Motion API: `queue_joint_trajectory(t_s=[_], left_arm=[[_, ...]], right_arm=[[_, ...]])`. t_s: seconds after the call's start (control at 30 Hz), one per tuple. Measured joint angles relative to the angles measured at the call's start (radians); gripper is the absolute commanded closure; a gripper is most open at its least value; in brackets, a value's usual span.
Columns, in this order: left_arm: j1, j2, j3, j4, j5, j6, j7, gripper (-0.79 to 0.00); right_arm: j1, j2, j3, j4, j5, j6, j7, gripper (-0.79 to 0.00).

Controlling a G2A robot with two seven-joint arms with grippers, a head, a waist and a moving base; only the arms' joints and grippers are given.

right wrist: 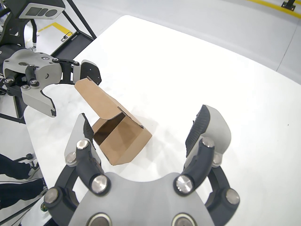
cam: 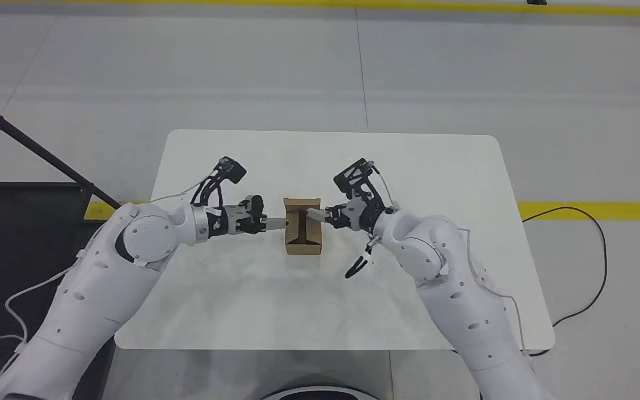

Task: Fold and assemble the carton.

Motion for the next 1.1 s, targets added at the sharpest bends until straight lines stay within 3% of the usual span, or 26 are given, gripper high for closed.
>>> queue_joint_trajectory(t_s=[0.37, 1.1], left_arm=[[-0.068, -0.027, 0.070, 0.100, 0.027, -0.038, -0.004, -0.785], [-0.131, -0.075, 0.168, 0.154, 0.173, 0.087, 0.049, -0.785]], right_arm=[[0.045, -0.002, -0.035, 0.092, -0.077, -0.102, -0.096, -0.785], [0.113, -0.033, -0.125, 0.168, -0.180, 0.094, 0.014, -0.785]])
